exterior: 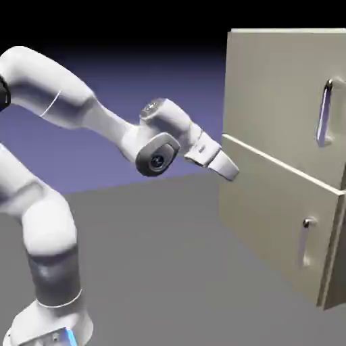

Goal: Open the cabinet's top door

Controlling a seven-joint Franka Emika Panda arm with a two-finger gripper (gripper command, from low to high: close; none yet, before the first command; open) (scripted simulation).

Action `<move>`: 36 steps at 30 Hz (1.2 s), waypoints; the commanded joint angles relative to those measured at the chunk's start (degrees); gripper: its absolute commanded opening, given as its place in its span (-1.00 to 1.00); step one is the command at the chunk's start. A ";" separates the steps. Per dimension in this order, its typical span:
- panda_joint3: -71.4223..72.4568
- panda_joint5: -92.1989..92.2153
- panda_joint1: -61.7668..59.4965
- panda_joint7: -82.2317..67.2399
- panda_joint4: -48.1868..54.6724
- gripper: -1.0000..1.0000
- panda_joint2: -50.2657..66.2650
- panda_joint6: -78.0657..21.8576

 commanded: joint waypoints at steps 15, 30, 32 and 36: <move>-19.03 -37.39 19.84 22.28 11.26 0.00 -8.45 -2.92; -38.05 -74.77 39.68 44.57 22.51 0.00 -16.91 -5.84; -40.59 -79.75 42.32 47.54 24.01 0.00 -18.03 -6.22; -45.66 -89.72 47.61 53.48 27.02 0.00 -20.29 -7.00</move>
